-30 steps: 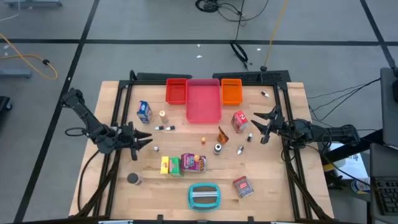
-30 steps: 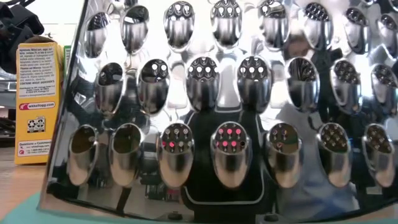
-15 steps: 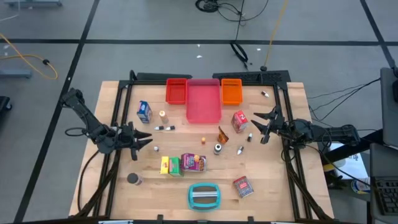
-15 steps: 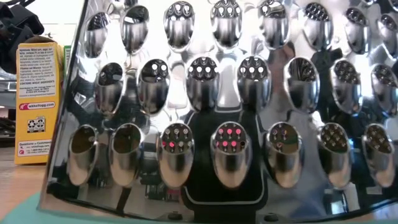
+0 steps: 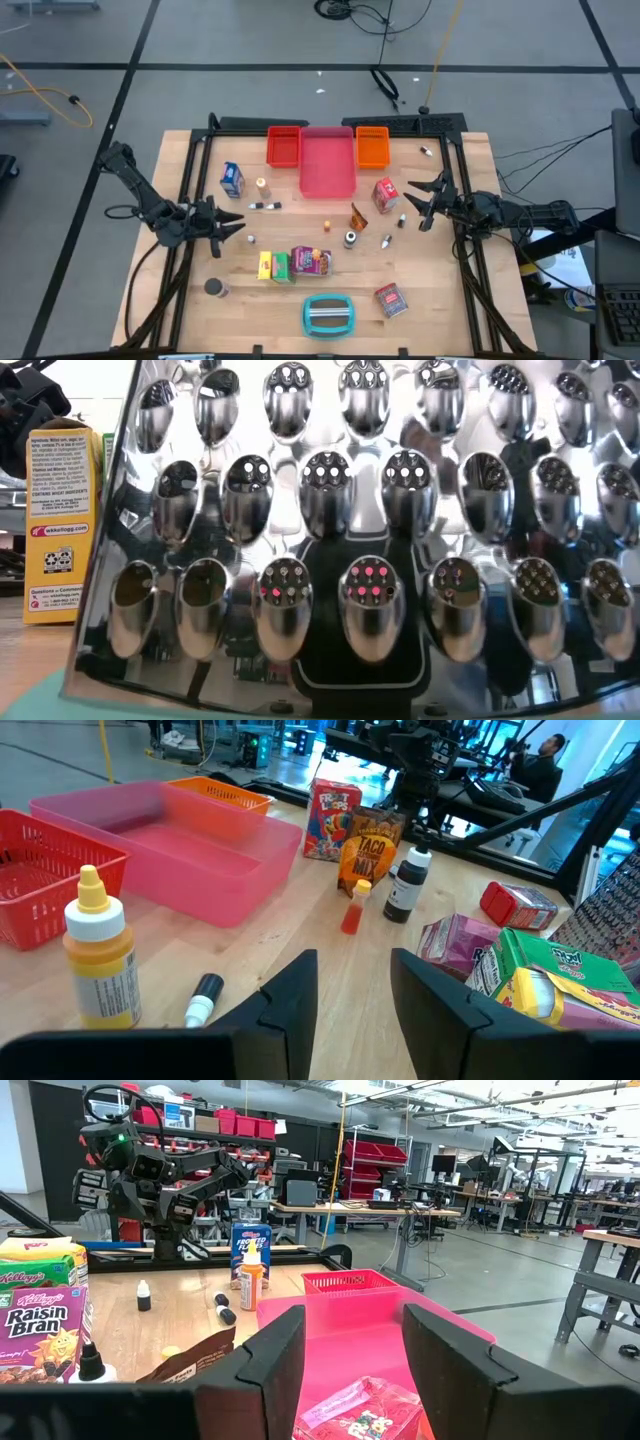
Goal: Pick & Place Kitchen Items
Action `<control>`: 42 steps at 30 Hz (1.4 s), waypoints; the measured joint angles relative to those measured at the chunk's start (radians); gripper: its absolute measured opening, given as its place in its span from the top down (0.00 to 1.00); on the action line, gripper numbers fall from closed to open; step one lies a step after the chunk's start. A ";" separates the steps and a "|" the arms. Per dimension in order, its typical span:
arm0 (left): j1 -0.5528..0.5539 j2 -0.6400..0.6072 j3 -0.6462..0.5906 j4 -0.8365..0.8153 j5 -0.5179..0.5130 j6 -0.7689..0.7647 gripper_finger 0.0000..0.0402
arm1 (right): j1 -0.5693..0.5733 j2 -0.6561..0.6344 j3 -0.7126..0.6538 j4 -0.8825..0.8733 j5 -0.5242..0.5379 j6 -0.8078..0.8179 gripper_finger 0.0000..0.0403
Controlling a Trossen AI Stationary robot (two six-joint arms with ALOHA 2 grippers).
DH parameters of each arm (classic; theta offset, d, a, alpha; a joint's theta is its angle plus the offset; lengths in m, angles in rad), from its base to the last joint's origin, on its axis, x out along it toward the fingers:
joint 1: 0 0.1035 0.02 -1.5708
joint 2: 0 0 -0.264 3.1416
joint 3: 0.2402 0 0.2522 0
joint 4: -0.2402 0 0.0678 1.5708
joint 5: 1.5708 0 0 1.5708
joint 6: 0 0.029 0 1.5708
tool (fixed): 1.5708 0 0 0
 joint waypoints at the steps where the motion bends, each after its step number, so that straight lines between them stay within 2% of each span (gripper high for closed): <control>1: 0.000 0.000 0.000 0.000 0.000 0.000 0.68 | 0.000 0.000 0.000 0.000 0.000 0.000 0.60; 9: 0.000 0.000 0.000 0.000 -0.001 0.087 0.68 | 0.000 0.000 0.000 0.011 0.000 0.000 0.60; 17: 0.000 0.000 0.000 0.000 -0.002 0.220 0.68 | 0.000 0.000 0.000 0.131 0.000 0.006 0.60; 21: 0.000 0.000 0.000 0.000 -0.010 0.217 0.68 | 0.000 0.001 0.000 0.153 0.000 0.122 0.60; 26: 0.000 0.000 0.000 0.000 -0.076 0.243 0.68 | 0.001 0.013 0.000 0.221 -0.004 0.231 0.60; 28: 0.000 0.000 0.000 0.000 -0.089 0.245 0.68 | 0.009 0.038 0.003 0.214 -0.060 0.253 0.60; 32: 0.000 0.000 0.000 0.000 -0.090 0.246 0.68 | 0.047 0.156 0.045 0.222 -0.151 0.267 0.60; 39: 0.000 0.000 0.000 0.000 -0.091 0.245 0.68 | 0.149 0.505 0.217 0.233 -0.153 0.229 0.60; 42: 0.000 0.000 0.000 0.000 -0.092 0.245 0.68 | 0.208 0.613 0.308 0.172 -0.152 0.195 0.60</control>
